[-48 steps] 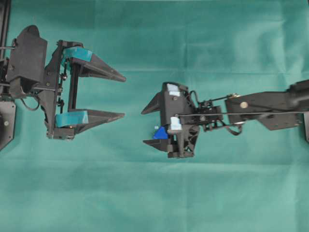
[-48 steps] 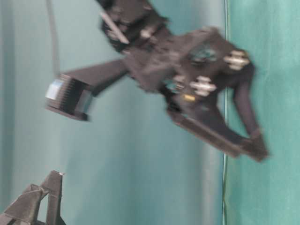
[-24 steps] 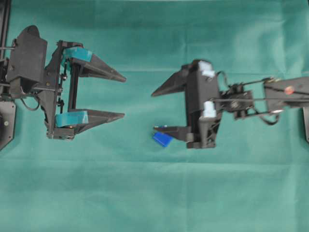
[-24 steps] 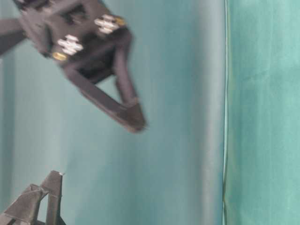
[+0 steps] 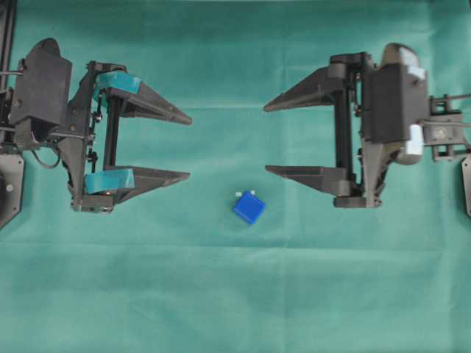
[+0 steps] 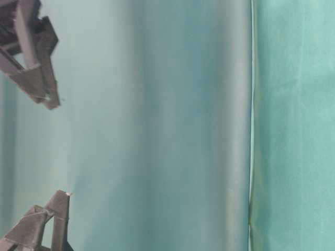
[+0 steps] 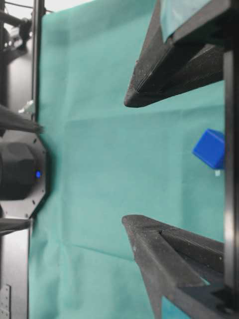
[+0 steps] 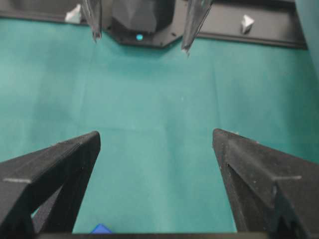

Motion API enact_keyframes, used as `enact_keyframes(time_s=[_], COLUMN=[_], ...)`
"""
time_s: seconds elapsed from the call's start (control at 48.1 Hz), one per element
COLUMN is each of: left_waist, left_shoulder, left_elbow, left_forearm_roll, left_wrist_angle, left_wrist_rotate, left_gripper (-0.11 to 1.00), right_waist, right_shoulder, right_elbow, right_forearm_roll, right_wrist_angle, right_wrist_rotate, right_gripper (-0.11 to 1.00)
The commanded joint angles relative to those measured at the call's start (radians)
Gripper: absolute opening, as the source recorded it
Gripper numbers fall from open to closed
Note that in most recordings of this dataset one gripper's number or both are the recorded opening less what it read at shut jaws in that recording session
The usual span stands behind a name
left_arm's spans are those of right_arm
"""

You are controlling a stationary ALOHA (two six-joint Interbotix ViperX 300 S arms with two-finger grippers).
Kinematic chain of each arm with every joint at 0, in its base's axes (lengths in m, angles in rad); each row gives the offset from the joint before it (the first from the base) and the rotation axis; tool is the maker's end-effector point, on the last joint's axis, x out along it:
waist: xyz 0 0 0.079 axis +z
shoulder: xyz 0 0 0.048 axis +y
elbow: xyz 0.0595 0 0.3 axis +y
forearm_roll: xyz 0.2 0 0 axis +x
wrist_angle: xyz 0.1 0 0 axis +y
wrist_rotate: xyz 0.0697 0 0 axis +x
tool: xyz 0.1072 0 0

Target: Handover the blue block to the right arm after grasping it with the left arm, then place it in the designated position.

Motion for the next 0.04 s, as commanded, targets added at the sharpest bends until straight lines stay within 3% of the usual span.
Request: enact_keyframes(time_s=[0.0,0.021], left_waist=[-0.003,-0.003], left_shoulder=[-0.005,-0.005], left_elbow=[-0.023,-0.023], left_forearm_roll=[0.0,0.0], left_wrist_angle=[-0.005,-0.005], left_wrist_rotate=[0.0,0.0], left_gripper=[1.0,1.0], right_waist=[-0.002,-0.002], right_shoulder=[-0.026,-0.026], right_elbow=[-0.005,-0.005], right_forearm_roll=[-0.006,-0.006], right_wrist_angle=[-0.006,-0.006], right_wrist_rotate=[-0.002,-0.002], right_gripper=[0.92,0.92])
